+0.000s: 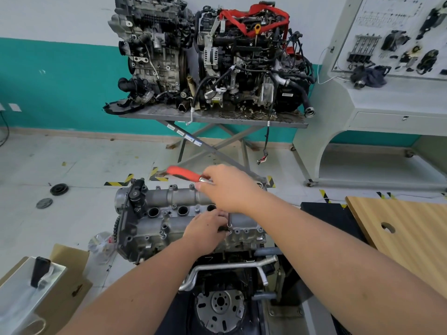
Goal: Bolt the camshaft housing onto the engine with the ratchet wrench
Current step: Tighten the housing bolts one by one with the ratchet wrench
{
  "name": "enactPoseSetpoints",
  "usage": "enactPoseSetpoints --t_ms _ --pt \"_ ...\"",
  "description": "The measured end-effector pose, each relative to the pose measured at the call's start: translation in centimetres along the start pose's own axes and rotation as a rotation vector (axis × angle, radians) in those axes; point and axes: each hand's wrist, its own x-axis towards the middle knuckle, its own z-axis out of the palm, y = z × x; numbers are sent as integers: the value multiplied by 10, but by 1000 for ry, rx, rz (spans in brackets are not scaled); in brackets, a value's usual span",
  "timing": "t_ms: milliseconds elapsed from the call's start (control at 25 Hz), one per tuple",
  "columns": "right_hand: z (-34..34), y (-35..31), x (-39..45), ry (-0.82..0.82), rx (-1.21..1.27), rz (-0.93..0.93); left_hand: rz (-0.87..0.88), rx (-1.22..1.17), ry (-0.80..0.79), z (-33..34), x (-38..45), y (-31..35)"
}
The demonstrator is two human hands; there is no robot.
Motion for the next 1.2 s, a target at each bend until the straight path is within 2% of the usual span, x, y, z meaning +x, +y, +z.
enactPoseSetpoints --t_ms 80,240,360,440,520,720,880,960,1080,1120,1200 --pt "4 1 3 96 74 101 17 -4 0 1 0 -1" --pt "17 0 9 245 63 214 18 -20 -14 0 0 -1" --pt "16 4 5 277 -64 62 14 -10 -17 -2 -1 1" --pt "6 11 0 186 -169 -108 -1 0 -2 -2 -1 2" --pt "3 13 -2 134 -247 -162 -8 1 5 -2 -1 3" --pt "19 2 11 278 -137 125 -1 -2 -51 -3 0 2" --pt "20 2 8 321 -48 102 8 -4 -40 -3 -1 2" --pt "15 8 8 211 249 116 5 3 -30 -1 0 2" --pt "1 24 6 -107 1027 202 6 15 -23 1 1 -1" --pt "-1 30 5 -162 1206 224 2 15 -25 1 1 -2" --pt "1 39 3 -204 1382 226 -4 11 -23 1 2 -2"
